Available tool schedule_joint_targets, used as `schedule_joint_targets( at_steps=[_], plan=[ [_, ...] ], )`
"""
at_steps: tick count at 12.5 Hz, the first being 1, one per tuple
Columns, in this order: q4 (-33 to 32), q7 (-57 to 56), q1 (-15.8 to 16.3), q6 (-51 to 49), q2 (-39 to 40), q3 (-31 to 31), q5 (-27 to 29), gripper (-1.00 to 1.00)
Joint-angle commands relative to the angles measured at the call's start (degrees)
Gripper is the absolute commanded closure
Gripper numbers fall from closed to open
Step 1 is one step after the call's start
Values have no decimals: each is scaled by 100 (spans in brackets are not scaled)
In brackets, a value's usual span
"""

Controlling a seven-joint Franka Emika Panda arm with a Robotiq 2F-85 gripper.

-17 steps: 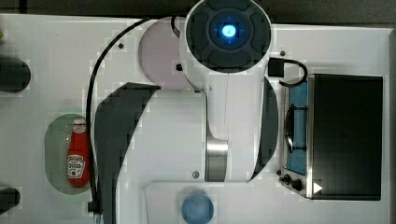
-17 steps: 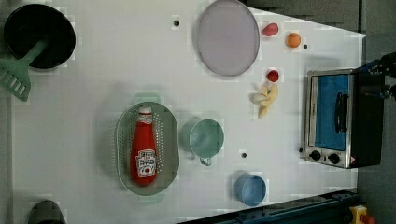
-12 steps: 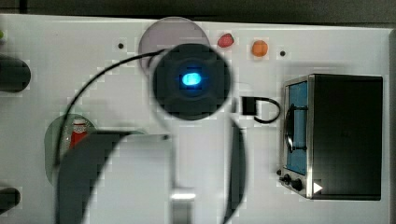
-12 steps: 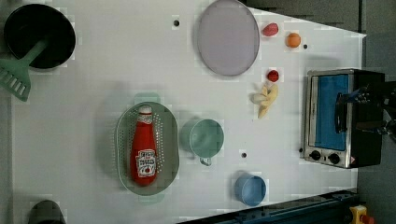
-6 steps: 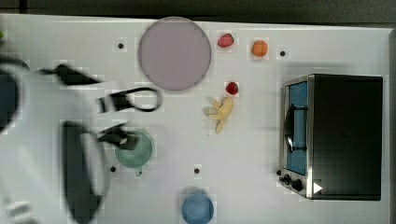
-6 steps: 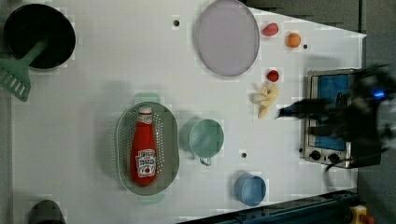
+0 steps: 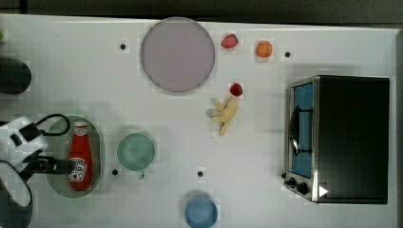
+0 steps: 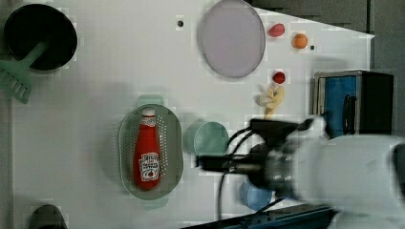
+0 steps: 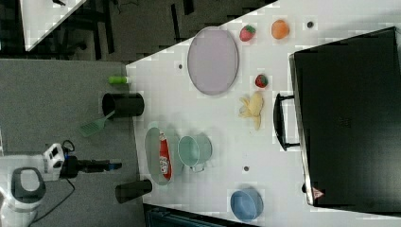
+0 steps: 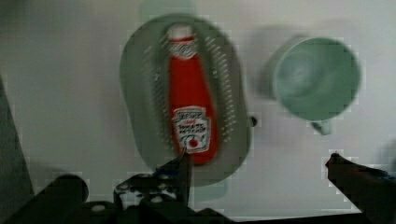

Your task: Pick ketchup from strainer and place it on the table

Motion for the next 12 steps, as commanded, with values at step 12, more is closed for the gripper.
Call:
schedule_joint_targets(
  at_steps=[12],
  plan=[
    [-2055, 205, 27, 4742, 2125, 96, -507, -100]
  ],
)
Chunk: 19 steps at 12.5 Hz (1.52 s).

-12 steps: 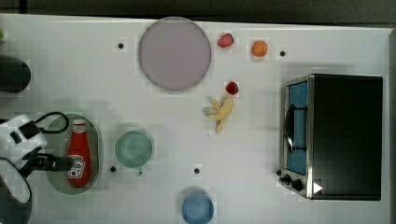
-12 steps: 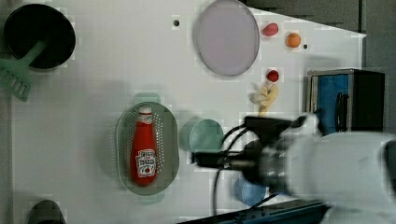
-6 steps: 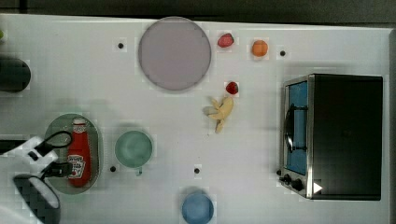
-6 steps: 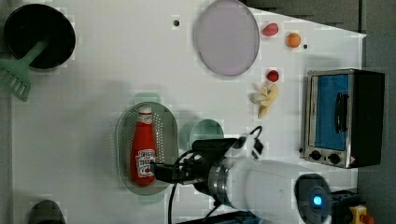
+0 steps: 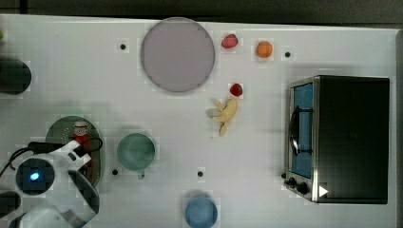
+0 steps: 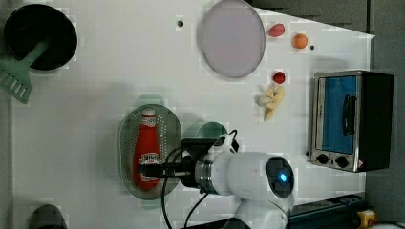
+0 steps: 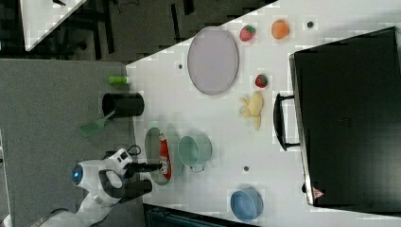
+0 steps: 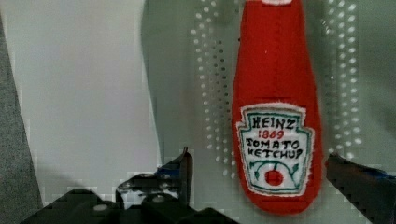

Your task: Pick ketchup from strainer and place it on the table

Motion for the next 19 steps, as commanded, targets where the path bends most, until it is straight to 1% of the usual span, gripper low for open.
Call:
schedule_joint_targets(
  at_steps=[1, 4, 7, 8, 10, 11, 13, 15, 17, 19],
  plan=[
    [110, 214, -19, 331, 360, -163, -171, -100],
    [136, 220, 140, 604, 739, -355, -179, -100],
    [201, 220, 442, 620, 843, -738, -179, -100],
    [218, 220, 561, 623, 845, -858, -179, -92],
    [266, 220, 772, 668, 844, -1006, -179, -43],
    [286, 220, 814, 698, 843, -1001, -178, -20],
    [298, 220, 817, 660, 777, -961, -178, -18],
    [304, 220, 798, 423, 487, -883, -171, -18],
    [364, 273, 749, -145, -30, -794, -96, -18],
    [556, 306, 704, -830, -642, -801, 129, -18]
  ],
)
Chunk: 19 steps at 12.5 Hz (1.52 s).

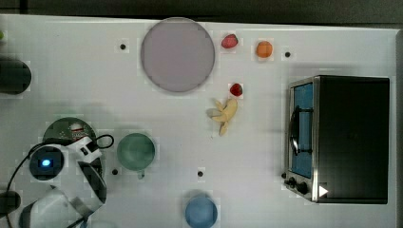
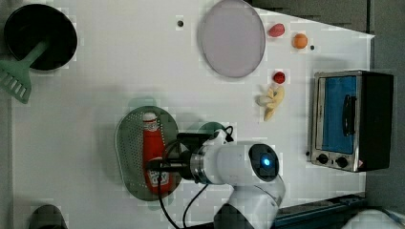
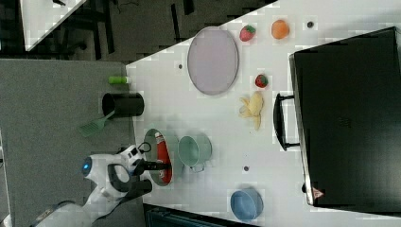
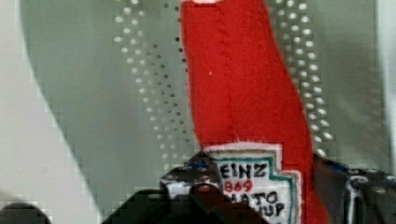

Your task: Pick ketchup from strainer and place it on the table

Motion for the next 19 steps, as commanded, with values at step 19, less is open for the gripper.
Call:
schedule_joint_targets(
  at_steps=[19],
  plan=[
    [943, -2444, -772, -3030, -2041, -3269, -95, -18]
  ],
)
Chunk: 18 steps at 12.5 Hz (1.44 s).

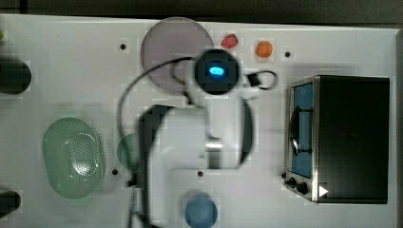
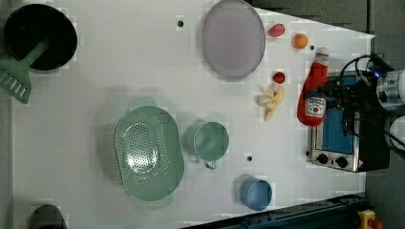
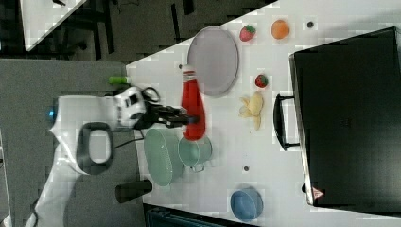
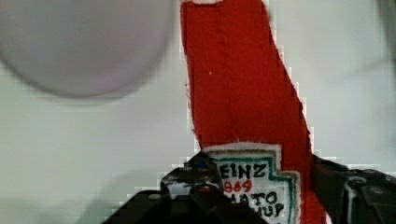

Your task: Pick ketchup from strainer and place it on the table

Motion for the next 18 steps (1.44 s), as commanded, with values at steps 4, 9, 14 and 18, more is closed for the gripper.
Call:
schedule_joint_targets(
  at_steps=[4, 9, 14, 18],
  plan=[
    [-1299, -505, 211, 1363, -26, -119, 41, -18],
    [-1762, -506, 211, 2475, 663, -205, 41, -24],
    [-1652, -495, 215, 2749, 714, -204, 46, -100],
    [-907, 68, 228, 1836, -94, -144, 108, -100]
  ],
)
